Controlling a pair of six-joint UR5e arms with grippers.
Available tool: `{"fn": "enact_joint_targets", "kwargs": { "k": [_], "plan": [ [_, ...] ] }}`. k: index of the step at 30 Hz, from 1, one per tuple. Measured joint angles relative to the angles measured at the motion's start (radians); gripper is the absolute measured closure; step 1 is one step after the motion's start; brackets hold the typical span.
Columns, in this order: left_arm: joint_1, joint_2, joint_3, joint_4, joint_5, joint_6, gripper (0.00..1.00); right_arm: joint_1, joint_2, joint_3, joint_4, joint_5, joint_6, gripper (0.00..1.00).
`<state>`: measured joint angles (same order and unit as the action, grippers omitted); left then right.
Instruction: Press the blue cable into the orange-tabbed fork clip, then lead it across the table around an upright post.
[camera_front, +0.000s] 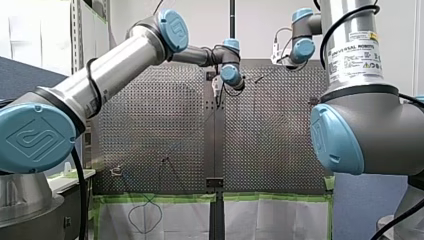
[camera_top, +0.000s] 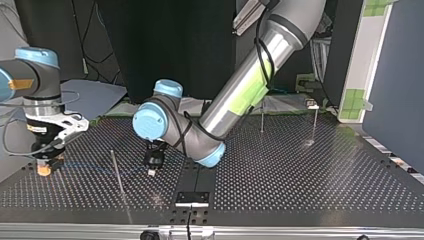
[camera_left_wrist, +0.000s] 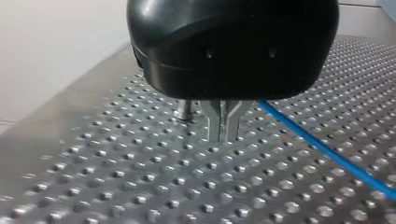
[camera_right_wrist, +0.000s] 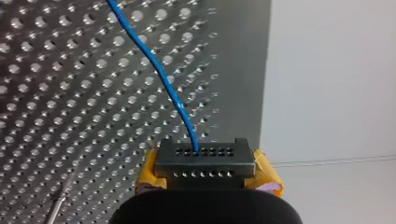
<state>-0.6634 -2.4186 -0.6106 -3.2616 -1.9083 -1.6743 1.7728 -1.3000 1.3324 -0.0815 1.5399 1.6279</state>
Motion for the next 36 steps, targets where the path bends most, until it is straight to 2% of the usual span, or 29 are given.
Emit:
{"fn": "enact_joint_targets", "kwargs": {
  "k": [10, 18, 20, 21, 23, 24, 25, 26, 27, 29, 30, 31, 36],
  "plan": [
    [0.005, -0.015, 0.045, -0.003, 0.003, -0.027, 1.00, -0.010, 0.028, 0.000, -0.006, -0.015, 0.001, 1.00],
    [0.008, -0.015, 0.032, -0.001, 0.004, -0.034, 1.00, -0.011, 0.032, 0.000, -0.006, -0.016, 0.003, 1.00],
    [0.008, -0.015, 0.026, -0.001, 0.005, -0.034, 0.86, -0.011, 0.032, 0.000, -0.006, -0.017, 0.003, 1.00],
    [0.008, -0.015, 0.022, -0.001, 0.005, -0.034, 0.86, -0.011, 0.033, 0.000, -0.006, -0.017, 0.003, 1.00],
    [0.008, -0.015, 0.013, -0.001, 0.006, -0.034, 0.67, -0.011, 0.033, 0.000, -0.006, -0.018, 0.004, 1.00],
    [0.008, -0.015, 0.009, -0.001, 0.006, -0.034, 0.67, -0.011, 0.033, 0.000, -0.006, -0.018, 0.004, 1.00],
    [0.008, -0.015, 0.004, -0.001, 0.007, -0.034, 0.54, -0.011, 0.033, 0.000, -0.006, -0.018, 0.004, 1.00],
    [0.008, -0.015, 0.000, -0.001, 0.007, -0.034, 0.54, -0.011, 0.033, 0.000, -0.006, -0.018, 0.005, 1.00],
    [0.008, -0.015, -0.004, -0.001, 0.007, -0.033, 0.45, -0.011, 0.033, 0.000, -0.006, -0.018, 0.005, 1.00],
    [0.008, -0.015, -0.012, 0.000, 0.006, -0.033, 0.13, -0.011, 0.033, 0.000, -0.006, -0.018, 0.006, 1.00],
    [0.008, -0.015, -0.015, 0.000, 0.006, -0.032, 0.13, -0.011, 0.033, 0.000, -0.006, -0.018, 0.006, 1.00],
    [0.008, -0.015, -0.018, 0.000, 0.006, -0.031, 0.00, -0.012, 0.033, 0.000, -0.006, -0.018, 0.006, 1.00],
    [0.008, -0.015, -0.023, 0.000, 0.004, -0.025, 0.00, -0.018, 0.034, 0.000, -0.006, -0.018, 0.010, 1.00]
  ]
}}
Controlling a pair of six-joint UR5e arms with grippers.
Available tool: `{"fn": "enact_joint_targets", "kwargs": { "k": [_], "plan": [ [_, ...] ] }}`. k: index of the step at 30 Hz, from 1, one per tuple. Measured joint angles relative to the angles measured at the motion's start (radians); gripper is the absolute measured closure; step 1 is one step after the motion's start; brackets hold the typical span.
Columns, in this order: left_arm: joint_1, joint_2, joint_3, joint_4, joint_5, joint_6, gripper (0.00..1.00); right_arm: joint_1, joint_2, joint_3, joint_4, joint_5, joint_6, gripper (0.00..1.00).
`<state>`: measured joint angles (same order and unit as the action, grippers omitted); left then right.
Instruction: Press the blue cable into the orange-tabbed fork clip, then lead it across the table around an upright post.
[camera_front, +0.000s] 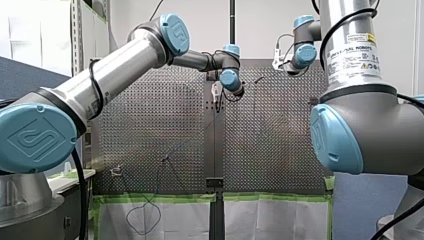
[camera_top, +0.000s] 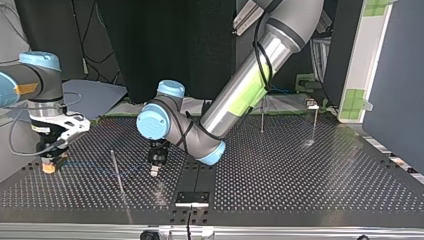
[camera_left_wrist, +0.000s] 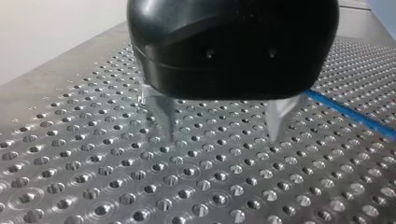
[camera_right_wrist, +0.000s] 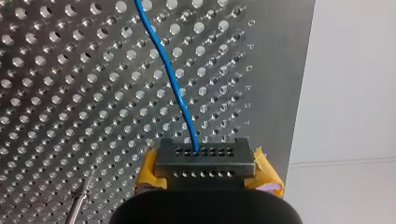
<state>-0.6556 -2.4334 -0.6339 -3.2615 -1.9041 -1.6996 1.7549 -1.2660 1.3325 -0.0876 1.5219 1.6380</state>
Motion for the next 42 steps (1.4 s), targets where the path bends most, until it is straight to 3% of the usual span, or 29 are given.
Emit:
{"fn": "enact_joint_targets", "kwargs": {
  "k": [10, 19, 31, 42],
  "plan": [
    [0.000, 0.000, 0.001, -0.001, -0.002, 0.002, 0.00, -0.014, 0.005, 0.010, -0.002, 0.001, 0.005, 1.00],
    [0.000, 0.000, 0.002, 0.000, -0.002, -0.001, 0.00, -0.022, 0.018, 0.036, -0.011, 0.002, 0.021, 1.00],
    [-0.003, 0.000, 0.047, -0.023, -0.023, -0.008, 0.00, -0.018, 0.049, 0.064, -0.016, -0.003, 0.029, 1.00],
    [-0.003, 0.000, 0.067, -0.056, -0.045, -0.011, 0.00, -0.009, 0.058, 0.147, -0.102, -0.004, 0.060, 1.00]
  ]
}}
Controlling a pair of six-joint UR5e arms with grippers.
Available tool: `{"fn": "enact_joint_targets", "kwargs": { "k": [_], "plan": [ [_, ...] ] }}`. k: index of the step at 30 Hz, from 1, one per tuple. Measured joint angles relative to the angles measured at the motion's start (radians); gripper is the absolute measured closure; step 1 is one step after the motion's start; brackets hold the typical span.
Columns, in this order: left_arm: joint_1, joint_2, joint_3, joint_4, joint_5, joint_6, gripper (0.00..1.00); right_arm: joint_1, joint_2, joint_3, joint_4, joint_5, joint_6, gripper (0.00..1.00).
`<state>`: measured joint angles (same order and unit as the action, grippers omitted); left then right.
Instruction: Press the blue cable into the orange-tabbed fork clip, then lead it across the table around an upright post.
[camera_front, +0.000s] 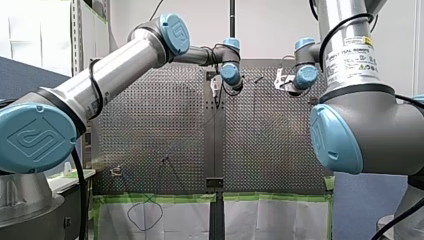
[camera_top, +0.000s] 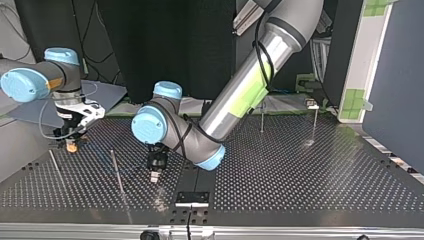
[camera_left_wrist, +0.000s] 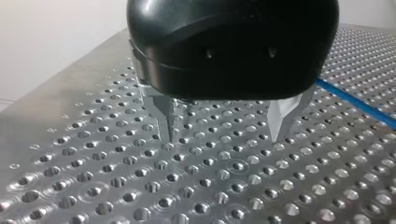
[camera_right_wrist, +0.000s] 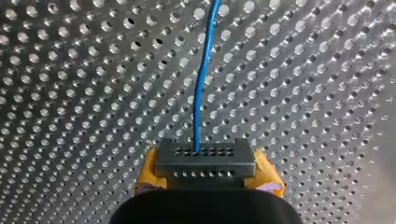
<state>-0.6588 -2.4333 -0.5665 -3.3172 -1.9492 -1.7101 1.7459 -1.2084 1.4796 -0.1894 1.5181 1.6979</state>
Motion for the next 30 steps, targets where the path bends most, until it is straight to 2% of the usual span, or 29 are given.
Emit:
{"fn": "enact_joint_targets", "kwargs": {
  "k": [8, 30],
  "plan": [
    [0.000, 0.000, -0.016, -0.001, -0.013, 0.008, 0.00, 0.005, 0.017, 0.006, -0.030, -0.002, 0.002, 1.00],
    [-0.009, 0.000, -0.016, -0.007, -0.063, 0.022, 0.00, 0.009, 0.066, 0.006, -0.044, -0.010, 0.009, 1.00]
  ]
}}
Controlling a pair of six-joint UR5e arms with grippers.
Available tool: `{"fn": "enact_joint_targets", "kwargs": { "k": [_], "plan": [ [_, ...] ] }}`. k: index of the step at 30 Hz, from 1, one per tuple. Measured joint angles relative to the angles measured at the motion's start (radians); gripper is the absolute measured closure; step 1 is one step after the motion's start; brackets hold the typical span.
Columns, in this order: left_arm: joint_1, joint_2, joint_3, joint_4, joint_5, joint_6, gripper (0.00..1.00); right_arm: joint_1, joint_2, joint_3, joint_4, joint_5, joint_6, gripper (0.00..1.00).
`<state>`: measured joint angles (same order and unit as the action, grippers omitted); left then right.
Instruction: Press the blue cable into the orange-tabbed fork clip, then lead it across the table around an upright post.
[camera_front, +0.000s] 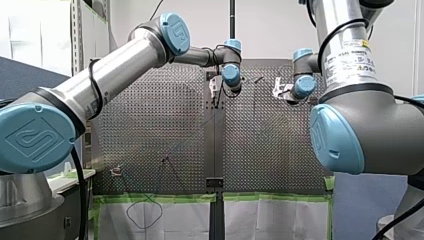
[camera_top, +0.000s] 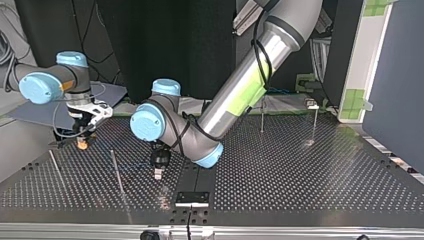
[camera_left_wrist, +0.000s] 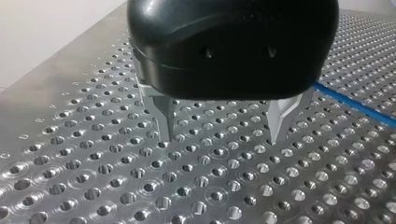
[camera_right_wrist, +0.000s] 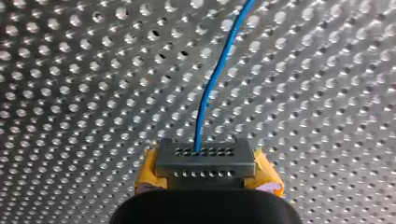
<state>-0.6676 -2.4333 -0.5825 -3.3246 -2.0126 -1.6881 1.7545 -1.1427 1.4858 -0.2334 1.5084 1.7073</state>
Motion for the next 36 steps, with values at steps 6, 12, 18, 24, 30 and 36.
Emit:
{"fn": "enact_joint_targets", "kwargs": {
  "k": [6, 12, 18, 24, 30, 36],
  "plan": [
    [0.000, 0.000, -0.013, 0.007, -0.001, -0.001, 0.00, 0.001, 0.019, 0.000, 0.000, -0.007, 0.000, 1.00],
    [0.000, 0.000, -0.015, 0.012, -0.001, -0.002, 0.00, 0.002, 0.037, 0.006, -0.001, -0.005, -0.002, 1.00],
    [0.000, 0.000, -0.009, 0.010, -0.001, -0.002, 0.00, 0.005, 0.060, 0.014, -0.002, 0.002, -0.006, 1.00],
    [0.000, 0.000, -0.009, 0.009, -0.001, -0.002, 0.00, 0.007, 0.081, 0.017, -0.004, 0.020, -0.007, 1.00],
    [0.000, 0.000, -0.009, 0.008, 0.000, 0.000, 0.00, 0.008, 0.102, 0.038, -0.030, 0.039, -0.005, 1.00],
    [0.000, 0.000, -0.006, 0.008, 0.000, 0.001, 0.00, 0.004, 0.110, 0.069, -0.091, 0.048, 0.011, 1.00]
  ]
}}
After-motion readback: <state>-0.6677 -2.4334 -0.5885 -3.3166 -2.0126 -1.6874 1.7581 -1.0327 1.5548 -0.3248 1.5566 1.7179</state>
